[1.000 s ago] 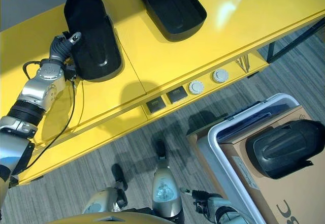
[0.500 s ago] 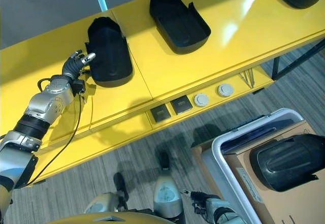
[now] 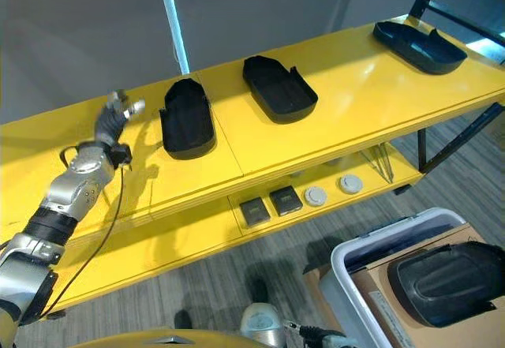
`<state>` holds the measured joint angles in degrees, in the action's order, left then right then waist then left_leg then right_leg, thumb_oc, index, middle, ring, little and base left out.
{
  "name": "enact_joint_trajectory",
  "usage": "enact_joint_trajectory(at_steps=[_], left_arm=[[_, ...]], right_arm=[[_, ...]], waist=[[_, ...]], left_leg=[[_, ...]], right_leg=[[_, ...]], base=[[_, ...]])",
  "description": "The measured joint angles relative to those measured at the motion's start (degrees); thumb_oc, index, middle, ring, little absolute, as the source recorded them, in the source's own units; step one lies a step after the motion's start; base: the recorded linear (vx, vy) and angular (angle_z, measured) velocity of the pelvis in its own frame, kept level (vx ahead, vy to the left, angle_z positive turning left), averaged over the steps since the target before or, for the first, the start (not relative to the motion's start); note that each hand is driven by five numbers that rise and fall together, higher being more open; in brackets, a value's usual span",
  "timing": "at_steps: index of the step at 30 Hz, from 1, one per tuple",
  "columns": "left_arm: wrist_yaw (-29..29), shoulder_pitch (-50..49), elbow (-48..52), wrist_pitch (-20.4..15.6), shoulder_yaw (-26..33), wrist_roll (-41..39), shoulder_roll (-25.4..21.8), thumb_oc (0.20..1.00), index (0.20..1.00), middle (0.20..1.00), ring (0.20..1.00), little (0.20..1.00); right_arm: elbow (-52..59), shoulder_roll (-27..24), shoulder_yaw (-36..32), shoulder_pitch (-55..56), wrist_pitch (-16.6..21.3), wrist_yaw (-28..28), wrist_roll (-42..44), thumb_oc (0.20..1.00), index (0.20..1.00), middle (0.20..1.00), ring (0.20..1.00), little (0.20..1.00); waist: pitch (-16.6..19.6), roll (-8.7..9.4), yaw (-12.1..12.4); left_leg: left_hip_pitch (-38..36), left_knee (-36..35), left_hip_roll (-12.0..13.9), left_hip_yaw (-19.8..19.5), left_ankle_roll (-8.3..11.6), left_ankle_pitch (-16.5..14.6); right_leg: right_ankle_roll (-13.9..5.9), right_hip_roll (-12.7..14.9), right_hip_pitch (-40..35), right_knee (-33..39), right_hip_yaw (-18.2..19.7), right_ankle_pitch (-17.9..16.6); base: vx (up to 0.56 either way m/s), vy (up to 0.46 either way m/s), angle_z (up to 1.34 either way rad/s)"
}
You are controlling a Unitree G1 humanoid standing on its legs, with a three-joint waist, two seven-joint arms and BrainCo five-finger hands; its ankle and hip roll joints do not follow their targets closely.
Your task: Move parts from the plastic box to the shelf.
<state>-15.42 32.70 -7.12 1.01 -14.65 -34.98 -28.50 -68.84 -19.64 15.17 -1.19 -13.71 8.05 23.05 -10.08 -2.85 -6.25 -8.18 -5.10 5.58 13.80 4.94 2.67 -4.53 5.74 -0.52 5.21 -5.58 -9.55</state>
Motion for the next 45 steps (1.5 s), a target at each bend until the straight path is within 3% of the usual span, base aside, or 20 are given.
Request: enact_joint_trajectory(at_steps=[1,2,6,12,16,20,30,45], left_arm=[[0.96,-0.96,4.44,-1.91,-0.14,1.45,0.01,0.256,0.256,0.256,0.256,0.256],[2.08,-2.17,7.92,-3.44,-0.47,2.48,0.18,0.200,0.200,0.200,0.200,0.200],[6.83,-12.54,18.28,-4.66,-1.77,5.06,4.08,0.200,0.200,0.200,0.200,0.200],[12.30,-20.55,16.31,-4.70,-5.96,5.83,4.80,0.200,0.200,0.200,0.200,0.200],[14.82,-21.14,13.62,-4.89,-9.55,5.31,4.60,0.200,0.200,0.200,0.200,0.200],[15.93,-20.98,12.66,-5.17,-10.88,4.04,3.74,0.200,0.200,0.200,0.200,0.200],[13.75,-13.74,7.99,-4.99,-12.95,1.23,5.56,0.200,0.200,0.200,0.200,0.200],[7.17,-5.27,-3.09,-6.87,-12.32,-0.90,6.76,0.200,0.200,0.200,0.200,0.200]], right_arm=[[-0.06,0.35,-0.14,0.59,0.01,-0.06,0.02,1.000,1.000,1.000,1.000,1.000],[0.04,0.71,-0.21,1.17,0.02,-0.38,0.10,1.000,1.000,1.000,1.000,1.000],[0.50,1.43,-0.65,3.52,0.86,-1.14,0.23,1.000,1.000,1.000,1.000,1.000],[0.43,1.98,-1.32,5.10,2.19,-1.08,1.43,1.000,1.000,1.000,1.000,1.000],[0.47,1.77,-1.31,5.04,2.29,-1.08,1.97,1.000,1.000,1.000,1.000,1.000],[0.53,1.02,-1.20,3.77,2.31,-1.04,2.07,1.000,1.000,1.000,1.000,1.000],[1.19,-0.15,-1.15,1.92,2.44,-1.01,2.45,1.000,1.000,1.000,1.000,1.000],[5.04,-0.87,-0.30,0.68,2.02,-1.07,2.40,1.000,1.000,1.000,1.000,1.000]], waist=[[0.39,0.28,0.13],[1.11,0.49,0.20],[2.35,1.36,0.35],[1.72,2.28,2.74],[1.01,2.09,2.55],[-1.40,0.76,1.24],[-5.39,-1.50,-1.91],[-9.13,-1.42,-4.89]], left_leg=[[0.02,-0.01,0.01,-0.07,-0.01,-0.02],[-0.04,-0.01,0.05,-0.25,0.01,-0.16],[-0.48,-0.01,0.03,-0.96,-0.09,-0.35],[2.10,0.00,-0.06,-1.62,-0.41,0.65],[3.35,-0.01,-0.20,-1.72,-0.49,0.84],[4.82,-0.01,-0.34,-1.27,-0.64,1.24],[4.96,0.01,-0.22,-0.66,-0.75,1.28],[5.05,0.01,-0.37,1.85,-0.70,0.84]], right_leg=[[-0.01,-0.01,-0.28,0.00,-0.01,0.01],[-0.09,-0.01,-0.45,0.00,-0.10,0.11],[-0.21,0.07,-1.27,0.01,-0.50,0.52],[-0.24,0.20,1.05,0.01,-1.11,0.41],[-0.32,0.35,1.96,0.01,-1.10,0.28],[-0.40,0.46,4.09,0.01,-0.58,0.11],[-0.18,-0.05,4.76,0.01,0.25,-0.70],[-0.58,-0.21,6.18,0.00,2.10,-1.14]], base=[[0.05,-0.048,0.04],[0.03,-0.037,0.03],[0.01,-0.015,0.07],[-0.03,0.014,0.10],[-0.07,0.046,0.01],[-0.06,0.026,-0.07],[0.00,0.006,-0.04],[0.00,-0.003,-0.07]])
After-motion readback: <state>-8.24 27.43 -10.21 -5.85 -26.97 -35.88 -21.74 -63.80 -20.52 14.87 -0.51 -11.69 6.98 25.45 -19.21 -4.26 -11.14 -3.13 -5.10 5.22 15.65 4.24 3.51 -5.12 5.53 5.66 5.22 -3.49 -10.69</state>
